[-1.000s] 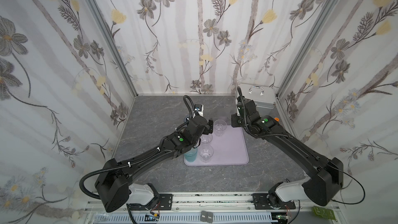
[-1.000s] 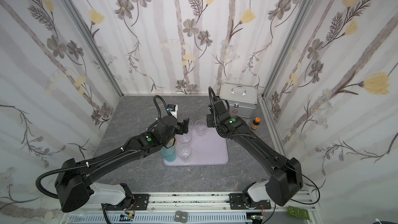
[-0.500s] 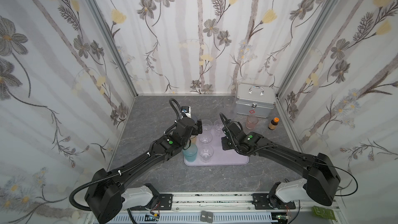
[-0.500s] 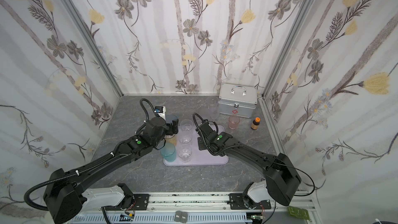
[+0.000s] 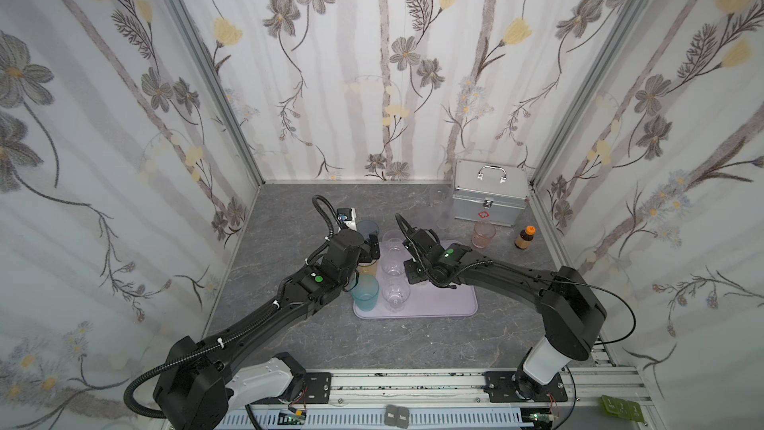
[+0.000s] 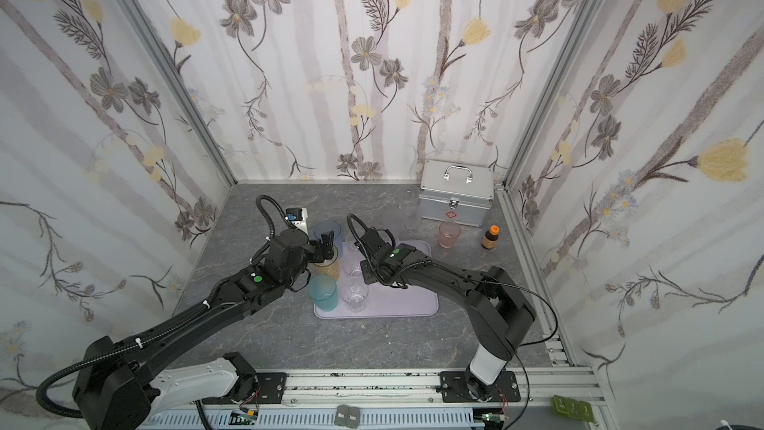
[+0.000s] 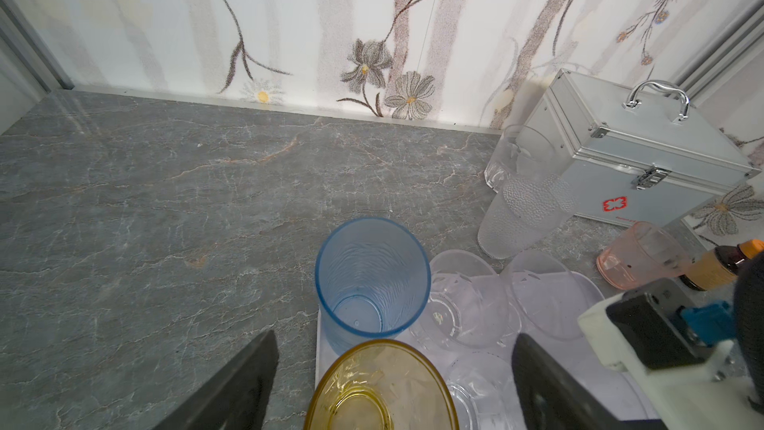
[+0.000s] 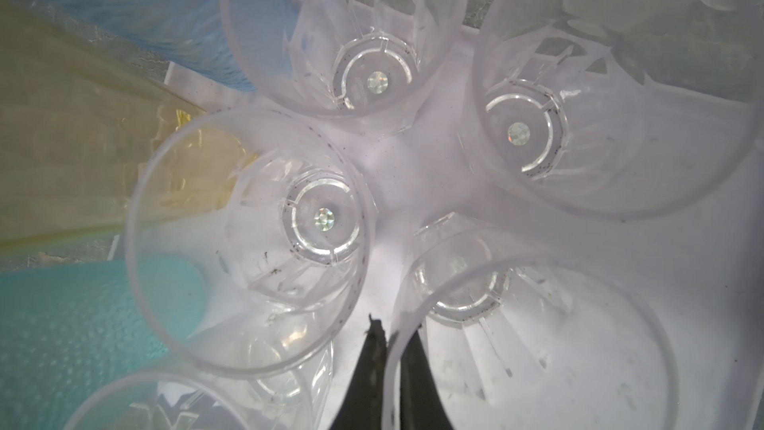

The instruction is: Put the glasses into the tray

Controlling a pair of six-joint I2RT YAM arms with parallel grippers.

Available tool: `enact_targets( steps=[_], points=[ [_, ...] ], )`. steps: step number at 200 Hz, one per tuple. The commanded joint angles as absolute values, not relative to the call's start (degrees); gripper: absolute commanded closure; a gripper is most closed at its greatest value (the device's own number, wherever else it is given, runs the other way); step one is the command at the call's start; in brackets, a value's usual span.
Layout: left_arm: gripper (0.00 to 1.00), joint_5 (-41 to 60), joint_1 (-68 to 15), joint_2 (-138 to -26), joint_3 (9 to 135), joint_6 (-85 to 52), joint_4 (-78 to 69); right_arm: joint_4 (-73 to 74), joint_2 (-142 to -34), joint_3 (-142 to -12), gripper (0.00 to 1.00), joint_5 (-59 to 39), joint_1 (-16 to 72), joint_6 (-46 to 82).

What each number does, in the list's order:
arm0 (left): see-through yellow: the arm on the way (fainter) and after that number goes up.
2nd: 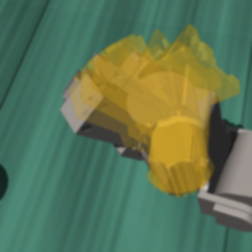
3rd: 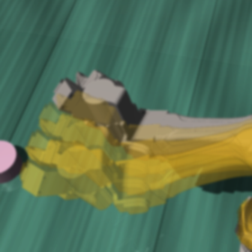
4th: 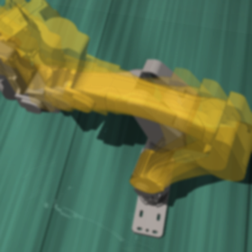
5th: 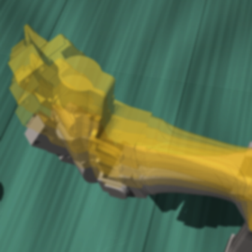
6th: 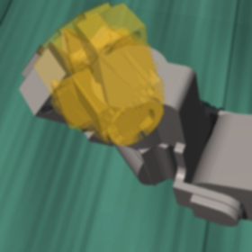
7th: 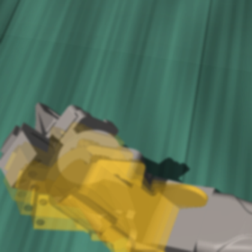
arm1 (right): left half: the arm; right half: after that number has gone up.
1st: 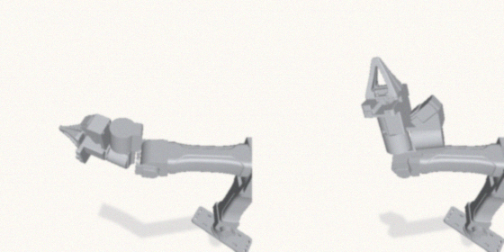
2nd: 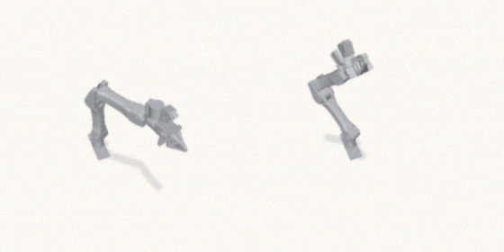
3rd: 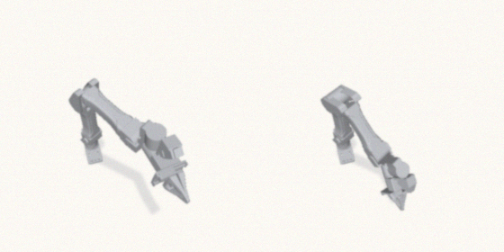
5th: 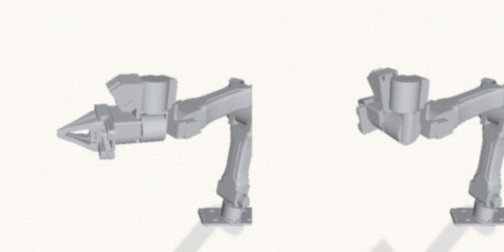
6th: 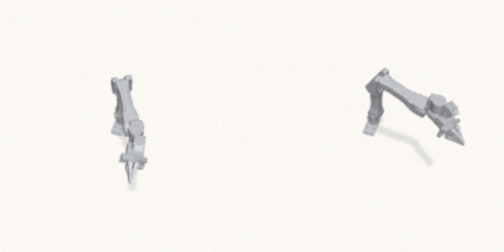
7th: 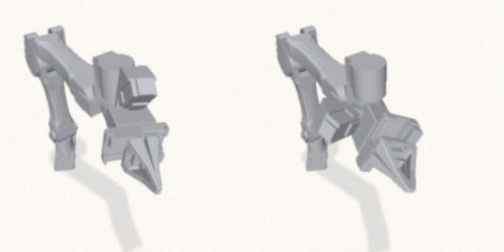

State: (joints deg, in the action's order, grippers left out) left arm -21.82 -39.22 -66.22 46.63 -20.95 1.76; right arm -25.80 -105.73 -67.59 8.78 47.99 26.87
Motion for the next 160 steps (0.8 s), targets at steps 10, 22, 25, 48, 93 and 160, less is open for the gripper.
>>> enact_targets(
  steps=[10, 22, 25, 48, 93, 160],
  points=[
    [0.09, -22.05, -38.68, -65.92, 46.67, -20.65, 0.62, -26.76, -105.33, -69.38, 0.77, 8.69, 47.7, 25.31],
    [0.09, -21.92, -38.58, -66.14, 46.83, -20.65, 0.62, -27.6, -104.34, -69.84, 0.71, 8.48, 47.45, 25.22],
    [0.09, -21.82, -38.54, -66.18, 46.84, -20.65, 0.62, -27.82, -104.06, -69.94, 0.7, 8.44, 47.46, 25.2],
    [0.09, -21.49, -38.5, -66.45, 47.02, -20.72, 0.62, -28.79, -100.56, -70.07, 0.65, 7.17, 45.26, 25.81],
    [0.09, -20.46, -38.5, -66.91, 46.85, -21.51, 0.4, -28.09, -93.63, -64.21, 0.59, 6.11, 37.4, 28.89],
    [0.09, -19.84, -38.58, -67.42, 47.22, -20.74, -0.13, -23.97, -97.26, -60.34, 0.54, -0.93, 35.05, 31.06]
  ],
)
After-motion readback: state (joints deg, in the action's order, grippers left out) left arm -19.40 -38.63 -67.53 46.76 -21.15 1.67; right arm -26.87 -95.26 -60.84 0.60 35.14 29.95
